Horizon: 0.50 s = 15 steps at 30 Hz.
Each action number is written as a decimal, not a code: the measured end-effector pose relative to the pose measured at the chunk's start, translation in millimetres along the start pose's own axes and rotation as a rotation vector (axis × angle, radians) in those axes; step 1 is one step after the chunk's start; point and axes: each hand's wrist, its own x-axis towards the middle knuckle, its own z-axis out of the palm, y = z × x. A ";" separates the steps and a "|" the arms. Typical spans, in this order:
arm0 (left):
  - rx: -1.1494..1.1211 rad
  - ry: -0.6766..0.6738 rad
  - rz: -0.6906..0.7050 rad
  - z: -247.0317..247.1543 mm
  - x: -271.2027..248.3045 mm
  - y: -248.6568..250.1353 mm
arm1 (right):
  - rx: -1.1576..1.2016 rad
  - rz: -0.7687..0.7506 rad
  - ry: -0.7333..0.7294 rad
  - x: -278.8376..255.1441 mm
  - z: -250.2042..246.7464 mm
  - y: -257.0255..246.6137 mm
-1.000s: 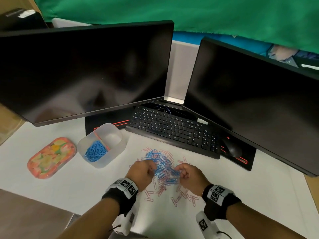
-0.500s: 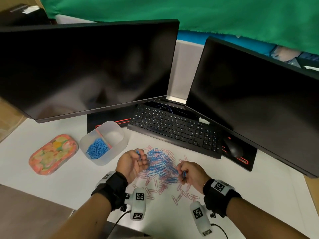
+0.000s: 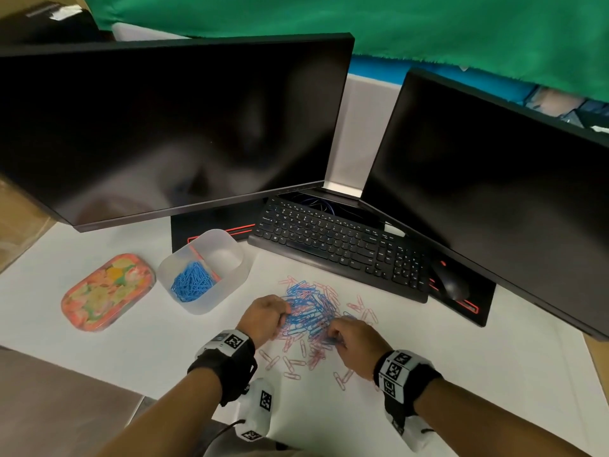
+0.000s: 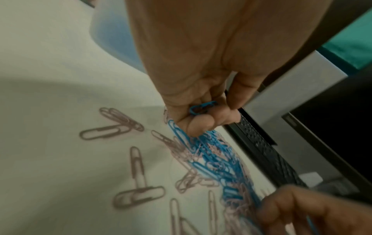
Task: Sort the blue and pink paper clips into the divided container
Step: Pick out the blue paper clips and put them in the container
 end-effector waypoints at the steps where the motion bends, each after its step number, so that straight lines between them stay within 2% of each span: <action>1: 0.142 -0.004 0.038 1.2 0.5 -2.6 | 0.000 0.013 -0.007 1.0 -0.5 -0.5; 4: 0.555 0.016 0.197 7.3 -1.4 -11.5 | -0.001 0.036 -0.024 3.0 -1.1 0.7; 6: 0.717 0.005 0.299 13.2 1.4 -19.0 | 0.023 0.049 -0.027 3.0 -2.1 1.4; 8: 0.864 -0.021 0.344 17.1 3.3 -23.2 | 0.098 0.076 -0.020 2.8 -3.1 2.6; 11: 0.959 -0.018 0.379 19.3 4.9 -26.7 | 0.200 0.126 0.006 2.2 -8.2 2.6; 15: 0.948 -0.013 0.382 19.9 3.9 -24.5 | 0.335 0.202 -0.011 1.6 -17.3 1.6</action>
